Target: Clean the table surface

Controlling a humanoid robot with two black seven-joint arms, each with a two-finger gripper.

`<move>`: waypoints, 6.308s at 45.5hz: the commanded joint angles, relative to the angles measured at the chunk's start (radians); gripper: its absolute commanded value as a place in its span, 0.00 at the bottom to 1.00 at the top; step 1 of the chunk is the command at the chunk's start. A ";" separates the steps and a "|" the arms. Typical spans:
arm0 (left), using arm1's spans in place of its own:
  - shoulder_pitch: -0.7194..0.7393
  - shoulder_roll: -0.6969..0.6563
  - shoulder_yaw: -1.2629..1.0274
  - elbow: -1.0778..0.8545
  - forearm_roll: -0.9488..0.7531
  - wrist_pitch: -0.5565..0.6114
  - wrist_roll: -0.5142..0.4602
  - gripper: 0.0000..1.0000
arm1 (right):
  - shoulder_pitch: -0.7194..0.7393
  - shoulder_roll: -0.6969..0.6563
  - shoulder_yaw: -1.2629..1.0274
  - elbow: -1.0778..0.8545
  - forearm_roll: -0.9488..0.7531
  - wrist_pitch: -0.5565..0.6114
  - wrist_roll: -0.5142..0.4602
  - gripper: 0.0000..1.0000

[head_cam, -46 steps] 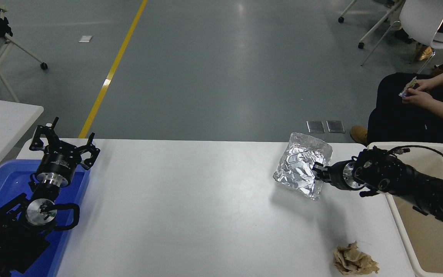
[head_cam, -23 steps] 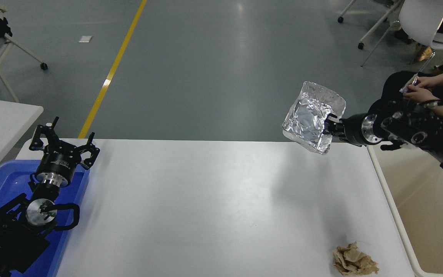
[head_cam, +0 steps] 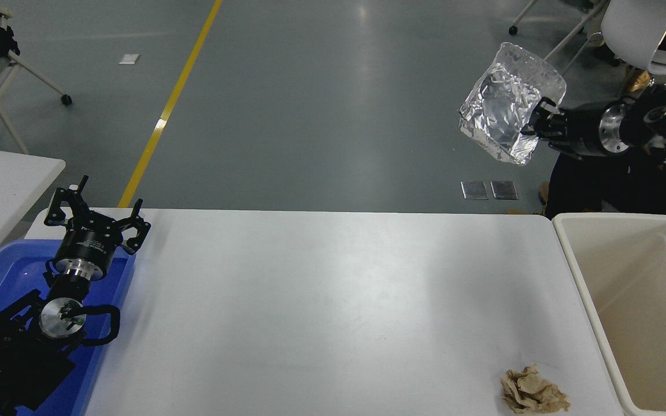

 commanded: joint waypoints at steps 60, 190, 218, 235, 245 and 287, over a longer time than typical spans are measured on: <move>0.000 0.000 0.000 0.000 0.000 0.000 0.000 1.00 | -0.609 -0.095 -0.031 -0.454 0.003 -0.118 -0.005 0.00; 0.000 0.000 0.000 0.000 0.000 0.000 0.000 1.00 | -0.361 -0.037 1.236 0.098 0.018 -0.327 0.058 0.98; 0.000 0.000 0.000 0.001 0.000 0.000 0.000 1.00 | -0.617 0.199 1.587 0.299 0.021 -0.308 0.104 0.98; 0.000 0.000 0.000 0.000 0.000 0.000 0.000 1.00 | -0.718 0.310 1.708 0.291 0.020 -0.301 0.150 0.98; 0.000 0.000 0.000 0.000 0.000 0.000 0.000 1.00 | -0.775 0.333 1.702 0.287 0.020 -0.301 0.173 0.98; 0.000 0.000 0.000 0.000 0.000 0.000 0.000 1.00 | -0.806 0.216 1.457 0.205 0.008 -0.284 0.302 0.98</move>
